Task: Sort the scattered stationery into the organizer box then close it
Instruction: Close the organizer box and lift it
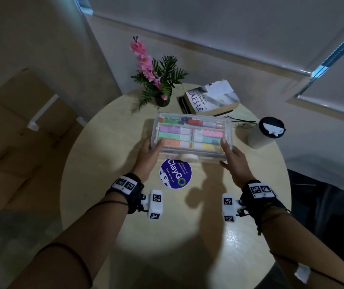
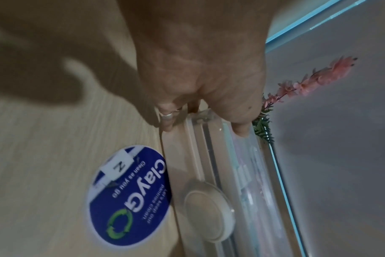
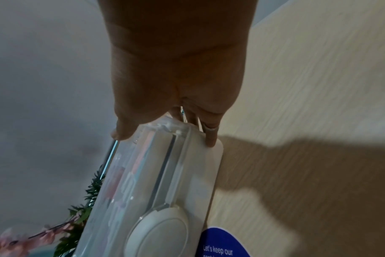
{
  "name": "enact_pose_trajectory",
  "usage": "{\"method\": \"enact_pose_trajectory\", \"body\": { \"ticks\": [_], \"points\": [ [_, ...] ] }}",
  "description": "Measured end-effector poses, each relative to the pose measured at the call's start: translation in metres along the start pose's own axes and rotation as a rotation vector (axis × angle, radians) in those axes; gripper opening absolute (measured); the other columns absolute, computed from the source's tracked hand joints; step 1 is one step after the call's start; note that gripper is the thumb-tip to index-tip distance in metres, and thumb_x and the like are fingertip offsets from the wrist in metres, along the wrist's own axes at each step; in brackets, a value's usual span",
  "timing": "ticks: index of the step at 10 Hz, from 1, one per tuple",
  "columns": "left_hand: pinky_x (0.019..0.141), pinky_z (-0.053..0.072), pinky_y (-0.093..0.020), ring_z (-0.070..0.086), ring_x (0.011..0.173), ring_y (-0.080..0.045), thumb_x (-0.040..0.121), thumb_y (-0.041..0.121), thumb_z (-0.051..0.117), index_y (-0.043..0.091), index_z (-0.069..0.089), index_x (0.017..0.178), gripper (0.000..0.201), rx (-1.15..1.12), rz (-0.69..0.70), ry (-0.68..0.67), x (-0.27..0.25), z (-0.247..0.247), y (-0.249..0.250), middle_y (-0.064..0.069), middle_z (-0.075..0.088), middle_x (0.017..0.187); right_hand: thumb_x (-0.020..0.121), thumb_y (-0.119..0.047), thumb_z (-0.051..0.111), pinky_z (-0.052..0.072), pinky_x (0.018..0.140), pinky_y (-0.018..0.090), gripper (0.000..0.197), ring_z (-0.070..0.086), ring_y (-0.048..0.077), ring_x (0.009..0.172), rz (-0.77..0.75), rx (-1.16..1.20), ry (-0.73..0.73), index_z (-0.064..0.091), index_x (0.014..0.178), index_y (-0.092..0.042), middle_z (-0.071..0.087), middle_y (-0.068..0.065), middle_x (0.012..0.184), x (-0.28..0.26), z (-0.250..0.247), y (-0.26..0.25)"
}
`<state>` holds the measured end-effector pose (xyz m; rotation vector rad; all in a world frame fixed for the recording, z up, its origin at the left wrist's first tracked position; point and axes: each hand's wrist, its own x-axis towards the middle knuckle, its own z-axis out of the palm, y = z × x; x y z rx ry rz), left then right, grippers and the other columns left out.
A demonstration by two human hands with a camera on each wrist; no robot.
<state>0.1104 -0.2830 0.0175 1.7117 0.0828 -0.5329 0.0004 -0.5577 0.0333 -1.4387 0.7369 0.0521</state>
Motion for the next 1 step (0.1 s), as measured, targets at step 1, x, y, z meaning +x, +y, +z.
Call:
{"method": "enact_pose_trajectory", "body": {
  "ticks": [1],
  "points": [
    [0.095, 0.051, -0.041, 0.062, 0.123, -0.039, 0.097, 0.074, 0.046, 0.022, 0.058, 0.136, 0.065, 0.216, -0.028, 0.046, -0.0064, -0.0128, -0.0176, -0.009, 0.070, 0.128, 0.097, -0.081, 0.025, 0.053, 0.098, 0.040, 0.081, 0.067, 0.016, 0.115, 0.040, -0.004, 0.055, 0.061, 0.142, -0.024, 0.071, 0.001, 0.129, -0.0087, -0.0019, 0.0228]
  ]
}}
